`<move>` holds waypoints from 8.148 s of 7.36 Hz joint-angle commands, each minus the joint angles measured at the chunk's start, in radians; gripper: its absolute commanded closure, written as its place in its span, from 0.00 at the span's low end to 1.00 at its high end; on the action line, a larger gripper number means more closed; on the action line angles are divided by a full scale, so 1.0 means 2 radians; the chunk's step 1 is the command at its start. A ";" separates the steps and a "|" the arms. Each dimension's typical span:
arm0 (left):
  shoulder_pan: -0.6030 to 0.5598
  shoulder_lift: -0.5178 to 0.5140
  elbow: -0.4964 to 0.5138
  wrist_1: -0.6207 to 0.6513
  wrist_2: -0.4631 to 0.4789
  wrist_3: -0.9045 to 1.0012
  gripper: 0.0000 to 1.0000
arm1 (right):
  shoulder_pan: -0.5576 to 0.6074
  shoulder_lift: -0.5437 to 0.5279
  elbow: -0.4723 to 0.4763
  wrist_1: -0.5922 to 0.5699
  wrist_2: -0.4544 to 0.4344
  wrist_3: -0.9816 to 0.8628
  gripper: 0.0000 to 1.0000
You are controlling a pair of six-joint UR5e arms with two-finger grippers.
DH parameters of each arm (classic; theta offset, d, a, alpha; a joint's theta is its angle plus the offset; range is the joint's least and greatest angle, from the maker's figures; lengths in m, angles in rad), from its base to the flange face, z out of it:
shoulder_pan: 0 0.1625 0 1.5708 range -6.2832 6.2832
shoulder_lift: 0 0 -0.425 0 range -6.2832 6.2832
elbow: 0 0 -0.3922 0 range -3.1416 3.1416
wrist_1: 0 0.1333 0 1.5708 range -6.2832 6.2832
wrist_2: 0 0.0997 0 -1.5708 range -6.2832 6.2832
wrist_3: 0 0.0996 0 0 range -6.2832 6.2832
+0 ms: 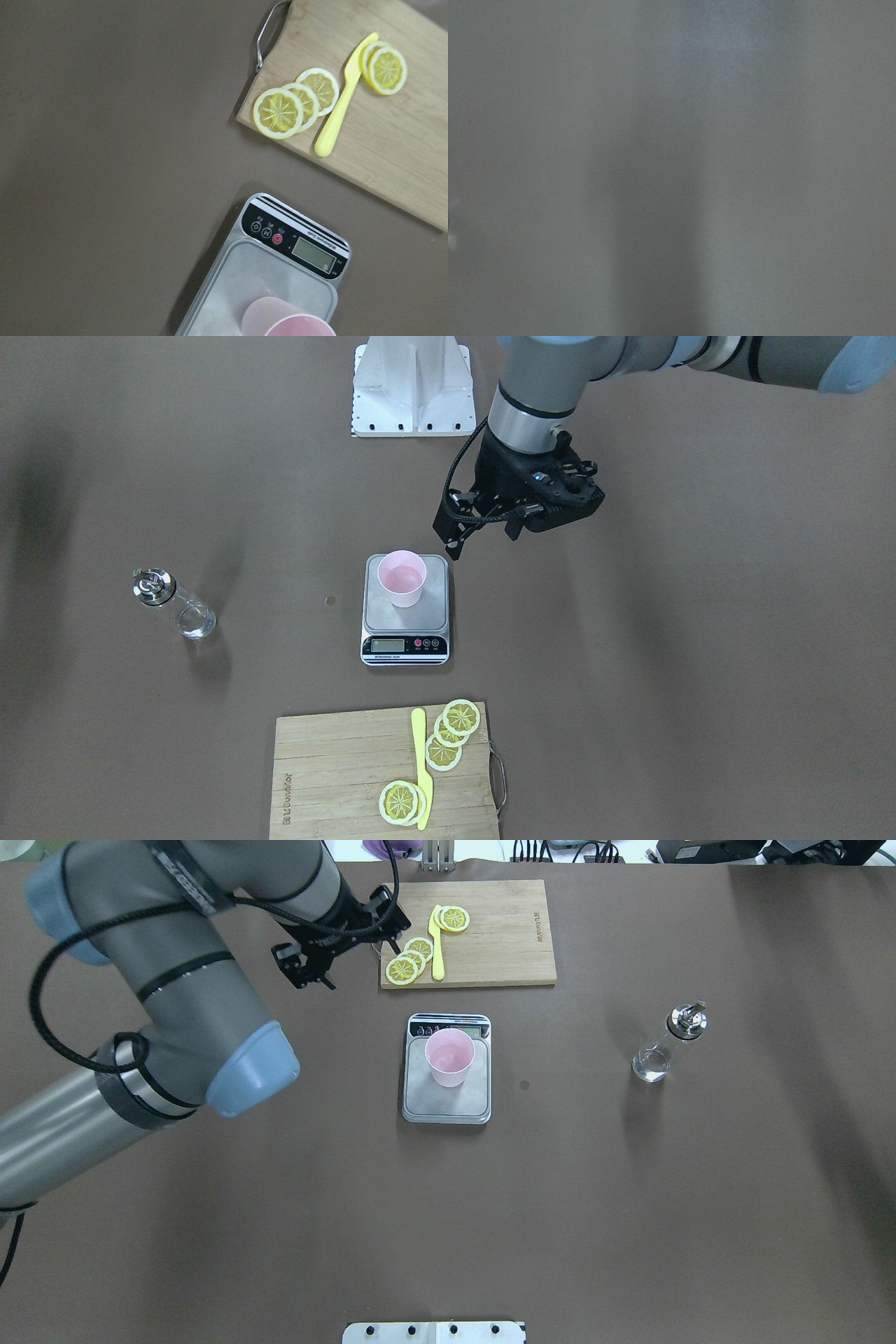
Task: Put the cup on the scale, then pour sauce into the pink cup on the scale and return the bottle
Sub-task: 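Withdraw the left gripper away from the scale toward its rest pose, then reach the right gripper toward the glass sauce bottle, then close the right gripper around the glass sauce bottle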
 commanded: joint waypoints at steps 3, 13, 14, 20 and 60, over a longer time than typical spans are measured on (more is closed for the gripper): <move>-0.070 0.126 -0.009 -0.016 -0.003 0.125 0.02 | -0.066 0.029 0.069 -0.001 0.007 0.101 0.00; -0.089 0.142 -0.022 -0.012 -0.001 0.193 0.01 | -0.238 -0.097 0.249 0.136 -0.158 0.320 0.00; -0.089 0.141 -0.026 -0.012 0.000 0.193 0.02 | -0.259 -0.120 0.234 0.222 -0.186 0.336 0.00; -0.088 0.138 -0.026 -0.012 0.003 0.192 0.02 | -0.342 -0.113 0.181 0.364 -0.312 0.348 0.00; -0.085 0.137 -0.005 -0.015 0.003 0.191 0.02 | -0.468 -0.026 -0.046 0.652 -0.594 0.320 0.20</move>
